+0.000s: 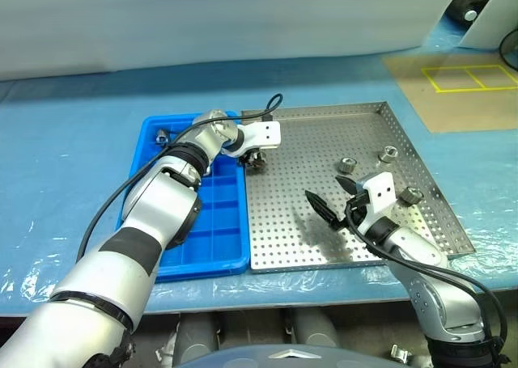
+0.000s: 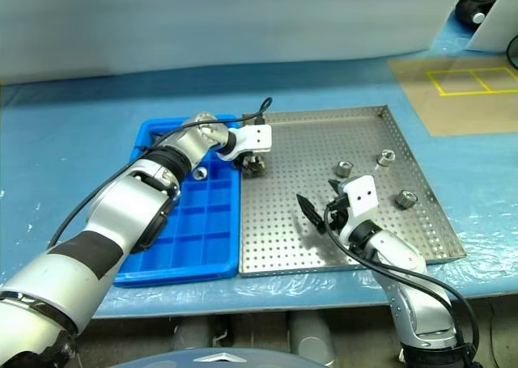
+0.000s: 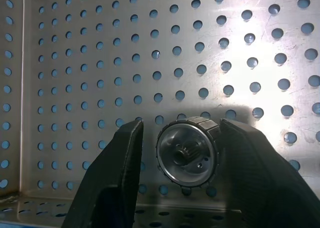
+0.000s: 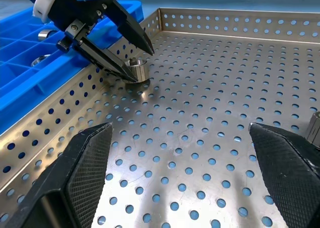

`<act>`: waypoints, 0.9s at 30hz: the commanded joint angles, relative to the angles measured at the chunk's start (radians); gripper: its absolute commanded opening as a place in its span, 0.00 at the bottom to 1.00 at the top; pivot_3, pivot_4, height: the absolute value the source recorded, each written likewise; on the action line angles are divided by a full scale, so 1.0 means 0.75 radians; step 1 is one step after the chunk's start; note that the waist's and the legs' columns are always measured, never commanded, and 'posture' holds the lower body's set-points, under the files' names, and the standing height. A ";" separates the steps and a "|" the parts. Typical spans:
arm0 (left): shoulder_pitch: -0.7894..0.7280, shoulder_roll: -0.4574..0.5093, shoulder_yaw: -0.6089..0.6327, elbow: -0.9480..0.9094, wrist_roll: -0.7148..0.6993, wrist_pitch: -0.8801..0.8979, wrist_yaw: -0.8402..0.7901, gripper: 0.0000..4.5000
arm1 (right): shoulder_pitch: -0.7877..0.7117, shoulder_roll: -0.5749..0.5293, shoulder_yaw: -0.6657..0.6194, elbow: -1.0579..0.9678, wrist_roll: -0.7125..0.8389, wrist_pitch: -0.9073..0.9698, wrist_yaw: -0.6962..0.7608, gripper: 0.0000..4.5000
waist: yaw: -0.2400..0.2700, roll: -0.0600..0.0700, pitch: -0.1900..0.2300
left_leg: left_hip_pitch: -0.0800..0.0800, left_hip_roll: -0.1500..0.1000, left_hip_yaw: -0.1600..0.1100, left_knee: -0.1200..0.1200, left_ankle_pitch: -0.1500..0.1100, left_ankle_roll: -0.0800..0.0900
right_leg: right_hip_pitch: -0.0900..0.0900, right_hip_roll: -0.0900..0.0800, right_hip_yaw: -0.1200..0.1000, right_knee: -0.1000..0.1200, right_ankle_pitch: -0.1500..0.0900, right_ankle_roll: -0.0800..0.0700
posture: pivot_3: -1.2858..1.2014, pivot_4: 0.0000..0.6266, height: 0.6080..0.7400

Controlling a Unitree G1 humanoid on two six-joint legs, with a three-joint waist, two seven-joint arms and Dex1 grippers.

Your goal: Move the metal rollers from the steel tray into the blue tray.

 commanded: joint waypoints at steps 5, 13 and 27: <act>0.064 0.023 -0.071 0.029 0.068 -0.025 -0.022 0.15 | 0.010 0.008 -0.008 -0.033 -0.003 -0.025 -0.009 1.00 | -0.015 0.000 0.000 | 0.000 0.000 0.000 0.000 0.000 0.000 | 0.000 0.000 0.000 0.000 0.000 0.000 | 0.29 0.24 1.00; 0.064 0.023 -0.060 0.027 0.050 -0.019 -0.038 0.00 | 0.005 0.009 -0.005 -0.026 -0.011 -0.029 -0.011 1.00 | -0.020 0.002 -0.002 | 0.004 0.000 0.001 -0.004 0.000 0.000 | 0.002 0.000 0.000 -0.002 0.000 0.000 | 0.29 0.24 1.00; -0.018 0.003 0.286 -0.047 -0.342 -0.035 -0.426 0.00 | -0.017 0.026 0.037 0.006 -0.030 -0.049 -0.001 1.00 | -0.012 0.000 0.000 | -0.007 -0.001 0.001 -0.005 0.003 0.004 | -0.009 0.000 0.000 -0.002 0.000 0.000 | 0.30 0.24 1.00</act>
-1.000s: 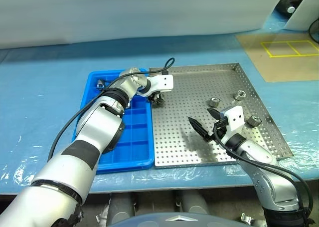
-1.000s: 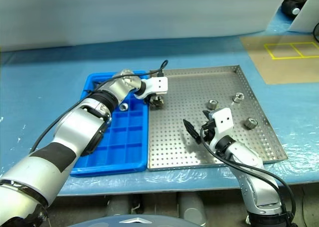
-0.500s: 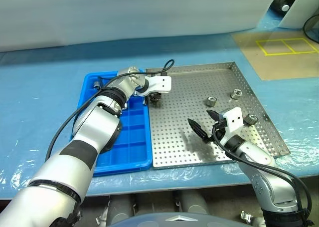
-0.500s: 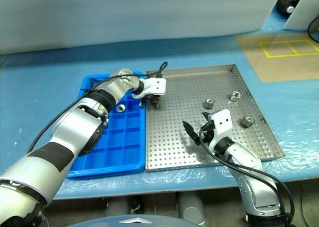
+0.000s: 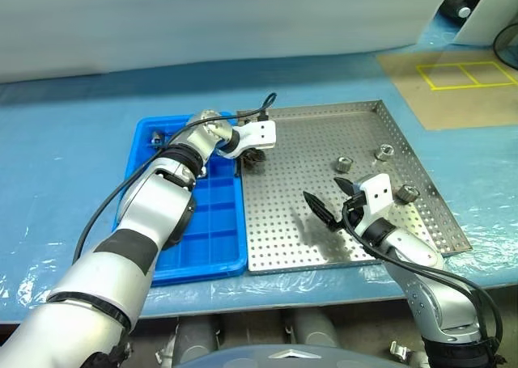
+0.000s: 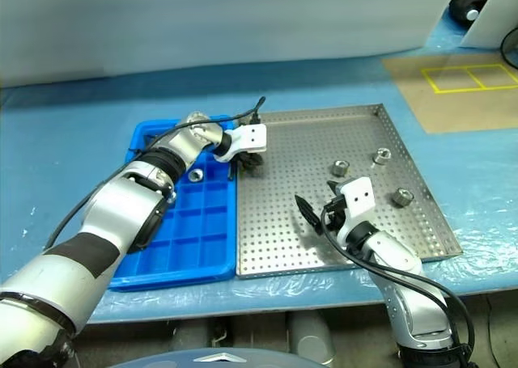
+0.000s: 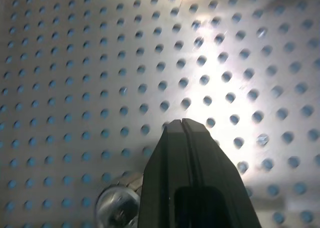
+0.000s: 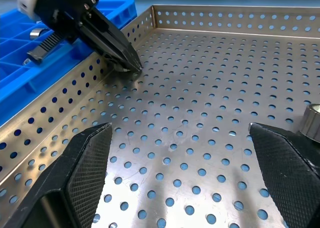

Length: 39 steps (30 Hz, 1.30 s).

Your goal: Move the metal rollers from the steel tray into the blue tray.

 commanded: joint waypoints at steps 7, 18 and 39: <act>-0.037 0.032 0.128 -0.087 -0.186 0.027 -0.309 0.00 | -0.056 0.016 0.031 0.035 -0.005 -0.052 0.028 1.00 | 0.003 -0.001 0.001 | -0.002 0.000 0.000 0.001 0.000 0.001 | -0.003 0.000 0.000 0.002 0.000 0.000 | 0.31 0.24 1.00; -0.072 0.148 0.222 -0.126 -0.278 0.046 -0.257 0.00 | -0.126 0.021 0.071 0.117 -0.028 -0.082 0.070 1.00 | 0.009 -0.002 0.002 | -0.001 0.001 0.000 0.003 0.000 0.000 | -0.003 0.000 0.000 0.004 0.000 0.000 | 0.33 0.24 1.00; -0.219 0.099 -0.271 0.026 0.291 -0.260 0.297 0.44 | -0.039 0.074 0.096 0.075 -0.067 -0.112 0.010 1.00 | 0.036 -0.002 0.002 | -0.001 0.002 0.000 0.006 0.000 0.000 | -0.001 0.000 0.000 0.006 0.001 0.000 | 0.30 0.24 1.00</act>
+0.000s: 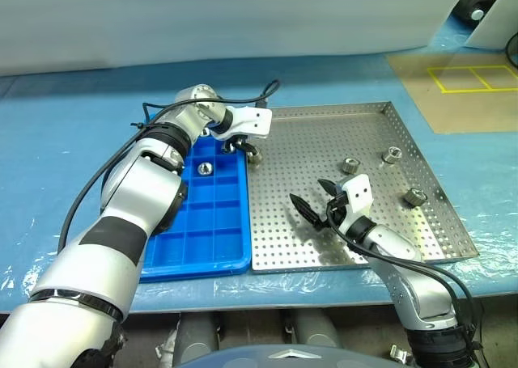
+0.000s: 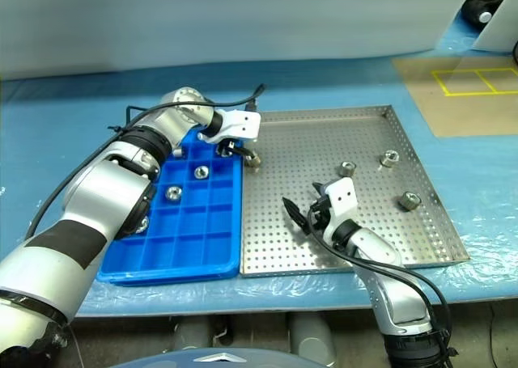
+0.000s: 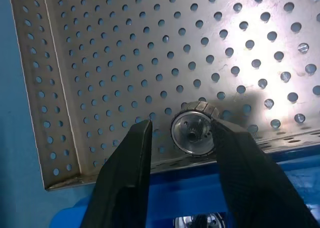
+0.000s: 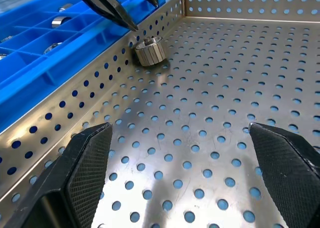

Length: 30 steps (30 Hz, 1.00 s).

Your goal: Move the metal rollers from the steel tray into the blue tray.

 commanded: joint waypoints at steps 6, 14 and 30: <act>-0.059 -0.038 -0.040 0.025 0.072 0.014 0.167 0.77 | 0.057 0.017 -0.001 -0.098 -0.019 -0.029 -0.039 1.00 | -0.003 0.000 0.000 | 0.000 0.000 0.000 0.001 0.000 0.000 | 0.000 0.000 0.000 0.000 0.000 0.000 | 0.29 0.24 1.00; -0.049 -0.045 -0.016 0.039 0.051 0.114 -0.058 0.77 | 0.087 0.029 0.022 -0.116 -0.045 -0.029 -0.059 1.00 | -0.015 0.000 0.000 | 0.002 0.000 0.000 0.001 0.000 0.000 | 0.001 0.000 0.000 0.001 0.000 0.000 | 0.28 0.24 1.00; 0.010 -0.052 -0.121 0.053 0.170 0.335 -0.072 0.77 | 0.144 0.026 0.089 -0.115 -0.145 -0.059 -0.080 1.00 | -0.090 0.000 0.000 | 0.003 0.001 0.000 0.002 0.000 0.000 | 0.003 0.001 0.000 0.001 0.000 0.000 | 0.27 0.24 1.00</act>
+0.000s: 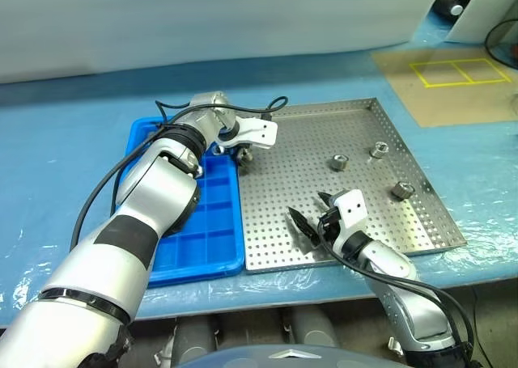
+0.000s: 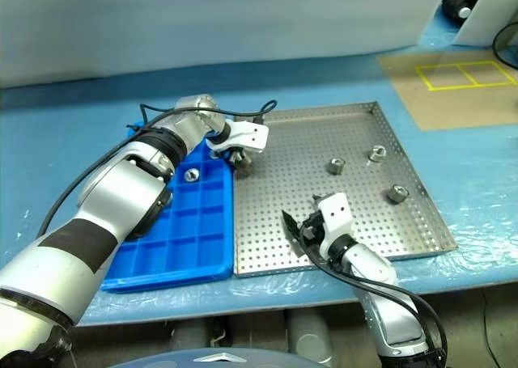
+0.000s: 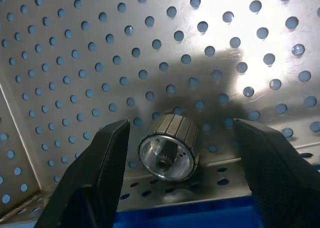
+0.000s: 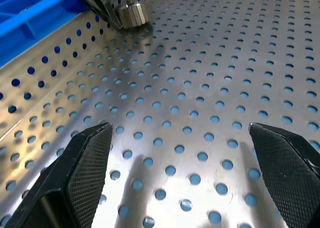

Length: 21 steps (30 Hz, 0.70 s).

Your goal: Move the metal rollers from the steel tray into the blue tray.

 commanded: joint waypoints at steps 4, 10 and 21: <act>0.027 0.017 -0.051 0.018 0.058 0.080 0.007 0.77 | 0.007 0.002 -0.002 -0.059 -0.012 -0.025 -0.007 1.00 | -0.031 0.000 0.000 | 0.000 0.000 -0.001 0.000 0.000 0.000 | 0.001 0.001 -0.001 -0.001 0.000 0.000 | 0.27 0.24 1.00; 0.040 0.031 -0.091 0.016 0.092 0.059 0.022 0.77 | 0.006 0.000 -0.006 -0.058 -0.014 -0.032 0.000 1.00 | -0.059 0.000 0.000 | 0.000 0.000 -0.001 0.000 -0.001 0.001 | 0.001 0.001 -0.001 -0.001 0.000 0.000 | 0.28 0.24 1.00; 0.053 0.035 -0.084 0.014 0.090 0.046 0.030 0.36 | -0.048 -0.006 -0.062 -0.130 0.042 0.000 0.011 1.00 | -0.085 -0.001 0.000 | 0.003 0.000 -0.002 0.004 -0.002 0.003 | 0.009 0.000 -0.003 -0.002 0.000 0.000 | 0.28 0.24 1.00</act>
